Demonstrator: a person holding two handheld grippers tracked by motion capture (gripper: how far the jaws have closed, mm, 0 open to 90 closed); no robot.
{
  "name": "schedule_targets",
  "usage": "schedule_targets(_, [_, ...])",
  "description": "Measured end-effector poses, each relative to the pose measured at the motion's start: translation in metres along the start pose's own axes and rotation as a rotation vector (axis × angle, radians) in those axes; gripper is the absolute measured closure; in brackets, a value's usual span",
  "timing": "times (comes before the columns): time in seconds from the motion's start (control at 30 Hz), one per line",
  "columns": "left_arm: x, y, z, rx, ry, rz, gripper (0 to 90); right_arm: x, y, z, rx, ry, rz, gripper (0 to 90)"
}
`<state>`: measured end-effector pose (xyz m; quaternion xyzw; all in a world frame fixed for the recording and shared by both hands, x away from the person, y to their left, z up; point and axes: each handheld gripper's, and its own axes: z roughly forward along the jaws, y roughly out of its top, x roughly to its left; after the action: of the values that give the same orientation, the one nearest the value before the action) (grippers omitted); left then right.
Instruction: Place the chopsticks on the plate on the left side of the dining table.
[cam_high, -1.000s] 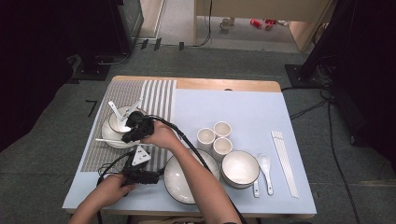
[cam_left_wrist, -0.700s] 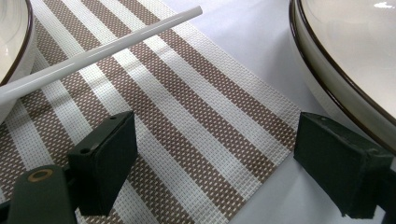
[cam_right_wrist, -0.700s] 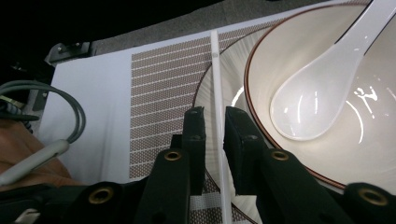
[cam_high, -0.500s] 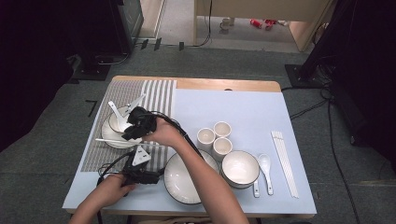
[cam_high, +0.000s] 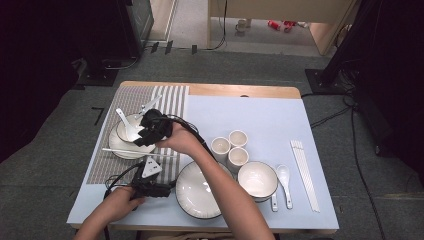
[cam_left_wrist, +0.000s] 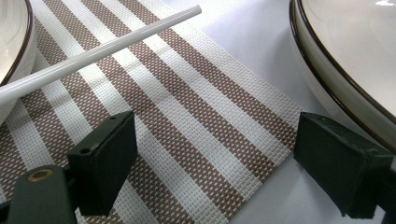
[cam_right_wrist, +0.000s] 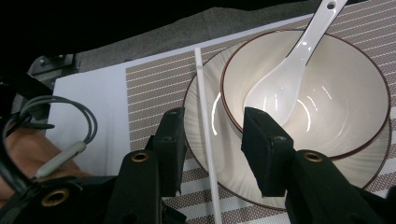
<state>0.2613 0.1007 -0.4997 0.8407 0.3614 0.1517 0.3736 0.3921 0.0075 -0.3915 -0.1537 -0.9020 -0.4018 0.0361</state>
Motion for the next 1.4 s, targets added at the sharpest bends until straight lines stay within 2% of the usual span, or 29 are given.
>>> schedule_targets(0.23, [0.000,0.000,0.000,0.006,0.003,0.008,13.7,-0.001,-0.005,-0.007,-0.005,-0.025,0.010,57.6])
schedule_targets(0.37, [0.000,0.000,0.000,0.005,0.003,0.007,13.7,0.000,-0.005,-0.013,-0.016,-0.040,0.014,53.5])
schedule_targets(0.43, [0.000,0.000,0.000,0.004,0.002,0.005,13.7,0.000,-0.006,-0.015,-0.010,-0.045,0.026,48.7])
schedule_targets(0.53, [0.000,0.000,0.000,0.002,0.001,0.003,13.7,0.001,-0.006,-0.019,0.001,-0.053,0.058,49.0])
schedule_targets(0.9, [0.000,0.000,0.000,0.002,0.000,-0.002,13.7,0.001,-0.009,-0.037,-0.030,-0.061,0.053,49.5])
schedule_targets(1.13, [-0.001,0.000,0.000,0.009,0.013,0.014,13.7,0.002,-0.012,-0.045,-0.034,-0.070,0.061,49.4])
schedule_targets(1.3, [-0.001,0.000,0.000,0.009,0.010,0.012,13.7,0.005,-0.013,-0.048,-0.034,-0.095,0.056,43.6])
schedule_targets(1.4, [-0.001,0.000,0.000,0.006,0.011,0.008,13.7,0.003,-0.016,-0.050,-0.038,-0.095,0.070,42.1])
